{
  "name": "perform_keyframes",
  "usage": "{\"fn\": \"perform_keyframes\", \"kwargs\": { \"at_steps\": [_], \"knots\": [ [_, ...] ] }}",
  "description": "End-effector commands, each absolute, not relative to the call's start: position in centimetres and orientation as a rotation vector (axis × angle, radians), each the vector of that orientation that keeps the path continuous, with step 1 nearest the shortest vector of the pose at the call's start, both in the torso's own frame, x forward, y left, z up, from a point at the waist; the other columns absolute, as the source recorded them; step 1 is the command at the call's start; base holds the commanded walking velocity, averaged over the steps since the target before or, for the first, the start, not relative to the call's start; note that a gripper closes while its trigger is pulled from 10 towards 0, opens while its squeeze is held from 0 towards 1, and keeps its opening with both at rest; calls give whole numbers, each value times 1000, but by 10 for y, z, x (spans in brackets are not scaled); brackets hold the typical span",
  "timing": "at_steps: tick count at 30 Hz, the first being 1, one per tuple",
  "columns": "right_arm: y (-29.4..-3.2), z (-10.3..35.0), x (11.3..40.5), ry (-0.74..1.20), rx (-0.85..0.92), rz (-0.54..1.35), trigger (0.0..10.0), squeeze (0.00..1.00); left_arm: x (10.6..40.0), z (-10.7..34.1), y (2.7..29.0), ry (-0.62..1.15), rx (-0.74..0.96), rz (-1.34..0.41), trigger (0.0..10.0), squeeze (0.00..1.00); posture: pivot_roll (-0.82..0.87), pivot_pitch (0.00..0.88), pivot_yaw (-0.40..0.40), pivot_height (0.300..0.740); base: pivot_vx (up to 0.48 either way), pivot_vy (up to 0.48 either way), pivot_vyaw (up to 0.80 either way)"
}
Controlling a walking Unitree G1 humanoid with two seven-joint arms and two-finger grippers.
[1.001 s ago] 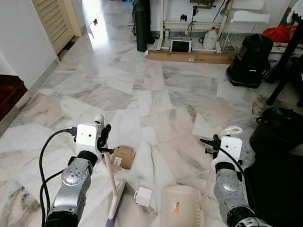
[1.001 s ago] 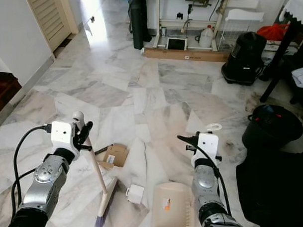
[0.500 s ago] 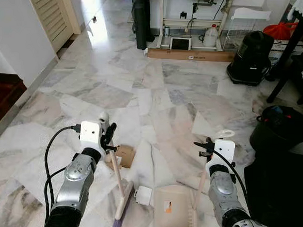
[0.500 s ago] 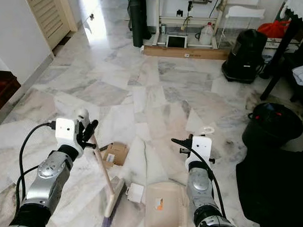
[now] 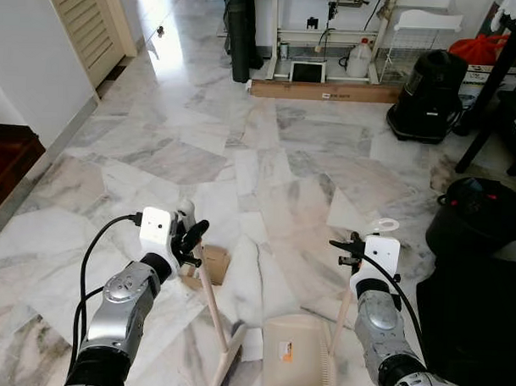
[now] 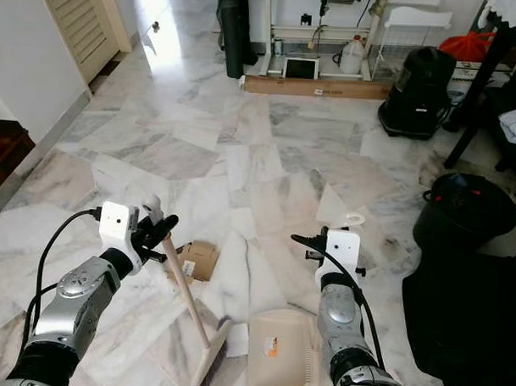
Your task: Sweep floor
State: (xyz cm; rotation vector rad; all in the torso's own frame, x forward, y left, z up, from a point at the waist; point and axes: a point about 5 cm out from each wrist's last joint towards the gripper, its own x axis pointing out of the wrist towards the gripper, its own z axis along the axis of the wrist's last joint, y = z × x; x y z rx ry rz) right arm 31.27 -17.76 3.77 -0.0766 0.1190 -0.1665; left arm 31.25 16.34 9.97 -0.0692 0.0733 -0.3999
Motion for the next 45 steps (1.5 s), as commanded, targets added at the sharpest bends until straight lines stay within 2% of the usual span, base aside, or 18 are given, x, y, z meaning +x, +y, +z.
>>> {"fn": "perform_keyframes", "kwargs": {
  "at_steps": [1,13,18,20,23,33,45],
  "knots": [
    [-173,33,311,148,-79,-148,10000,0,312,102,161,68,-134,-436,10000,0,103,57,68,740,0,0,0],
    [-173,35,313,144,-87,-143,10000,0,317,120,168,3,-155,-399,10000,0,112,46,66,740,0,0,0],
    [-184,41,315,110,-88,-183,10000,0,317,122,176,-24,-138,-347,10000,0,108,46,67,740,0,0,0],
    [-188,48,319,80,-35,-198,10000,0,317,121,177,-21,-142,-345,10000,0,105,49,68,740,0,0,0],
    [-192,53,322,62,28,-216,10000,0,317,121,177,-22,-154,-344,10000,0,103,50,69,740,0,0,0],
    [-194,68,330,-13,32,-216,10000,0,319,123,170,-38,-165,-350,10000,0,96,57,65,740,0,0,0],
    [-199,71,330,-23,10,-222,10000,0,319,123,176,-54,-152,-294,10000,0,94,65,59,740,0,0,0]
  ]
}}
